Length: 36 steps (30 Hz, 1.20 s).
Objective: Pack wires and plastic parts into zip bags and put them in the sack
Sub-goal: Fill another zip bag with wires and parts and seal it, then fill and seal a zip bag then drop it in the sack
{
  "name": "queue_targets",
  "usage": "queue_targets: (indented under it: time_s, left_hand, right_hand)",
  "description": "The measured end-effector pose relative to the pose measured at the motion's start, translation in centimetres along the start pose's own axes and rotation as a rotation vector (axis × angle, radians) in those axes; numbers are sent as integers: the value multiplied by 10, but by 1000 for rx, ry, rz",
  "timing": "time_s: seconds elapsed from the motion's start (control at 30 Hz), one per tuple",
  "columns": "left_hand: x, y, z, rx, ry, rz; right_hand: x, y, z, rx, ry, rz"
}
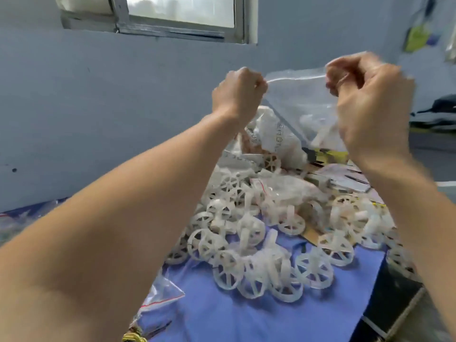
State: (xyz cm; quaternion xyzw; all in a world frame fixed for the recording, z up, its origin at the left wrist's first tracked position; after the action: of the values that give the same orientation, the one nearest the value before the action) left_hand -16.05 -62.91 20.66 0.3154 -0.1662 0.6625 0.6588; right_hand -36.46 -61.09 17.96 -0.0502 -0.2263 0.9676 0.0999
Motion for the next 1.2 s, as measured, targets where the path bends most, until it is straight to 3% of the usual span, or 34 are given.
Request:
queue_targets:
  time_s: [0.13, 0.37, 0.5, 0.57, 0.67, 0.77, 0.93, 1.07, 1.2]
  left_hand:
    - [-80, -1, -1, -93, -8, 294]
    - [-225, -63, -66, -222, -185, 487]
    - [-246, -85, -87, -235, -244, 584]
    - [-242, -80, -93, -248, -284, 604]
    - [-225, -68, -100, -290, -388, 610]
    - [-191, -58, -109, -339, -499, 640]
    - [-94, -70, -133, -375, -568, 608]
    - [11, -135, -173, -203, -667, 675]
    - [123, -226, -256, 144, -634, 619]
  right_hand:
    - [-21, 54, -48, 81, -89, -198]
    - [-78, 156, -167, -261, -492, -419]
    - [-89, 153, -170, -115, -494, -478]
    - [-96, 154, -169, -153, -614, -602]
    - [-101, 156, -171, -241, -794, -714]
    - [-102, 148, -167, -279, -846, -796]
    - [-139, 68, -170, -214, -930, -793]
    - [-197, -39, -201, -105, -1045, -617]
    - [-251, -155, -269, 45, -1152, -339]
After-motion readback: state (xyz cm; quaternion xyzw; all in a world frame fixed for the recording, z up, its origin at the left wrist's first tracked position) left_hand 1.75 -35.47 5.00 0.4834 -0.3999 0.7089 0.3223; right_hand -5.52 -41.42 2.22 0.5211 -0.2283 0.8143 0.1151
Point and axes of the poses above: each hand's wrist, its own z-axis towards the middle knuckle, its own x-axis out of the back of the hand, y = z × x, the point moved 4 cm from there along z, towards the middle knuckle, and after that the axes turned 10 degrees about z, right-handed, at the moved point
